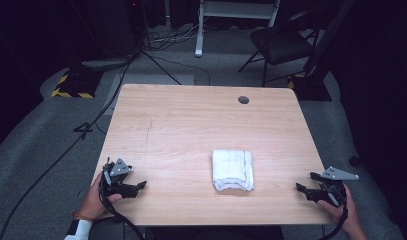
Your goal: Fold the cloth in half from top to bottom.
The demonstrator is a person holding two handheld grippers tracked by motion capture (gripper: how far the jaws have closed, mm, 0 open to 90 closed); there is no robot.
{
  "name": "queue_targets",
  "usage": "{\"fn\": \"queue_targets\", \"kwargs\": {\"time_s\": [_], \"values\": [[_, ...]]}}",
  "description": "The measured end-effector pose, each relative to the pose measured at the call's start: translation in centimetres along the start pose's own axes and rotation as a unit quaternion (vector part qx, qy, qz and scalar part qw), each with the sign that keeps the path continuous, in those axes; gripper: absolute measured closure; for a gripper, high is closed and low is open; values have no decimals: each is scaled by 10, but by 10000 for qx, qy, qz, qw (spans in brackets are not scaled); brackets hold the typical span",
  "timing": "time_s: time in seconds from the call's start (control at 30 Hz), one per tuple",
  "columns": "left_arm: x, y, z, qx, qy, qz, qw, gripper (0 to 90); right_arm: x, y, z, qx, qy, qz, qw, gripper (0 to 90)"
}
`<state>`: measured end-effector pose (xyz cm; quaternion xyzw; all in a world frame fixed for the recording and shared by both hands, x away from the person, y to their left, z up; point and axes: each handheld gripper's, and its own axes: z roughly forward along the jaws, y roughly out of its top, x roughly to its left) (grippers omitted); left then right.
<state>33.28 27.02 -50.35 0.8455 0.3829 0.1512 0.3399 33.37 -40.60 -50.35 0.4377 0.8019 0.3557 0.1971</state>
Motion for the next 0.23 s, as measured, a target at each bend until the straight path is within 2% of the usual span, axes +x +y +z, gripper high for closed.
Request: {"fn": "queue_targets", "kwargs": {"time_s": [0.23], "values": [[0,0,0,-1,1,0,10000,174,0,0,0,-4,14,-14,10000,210]]}}
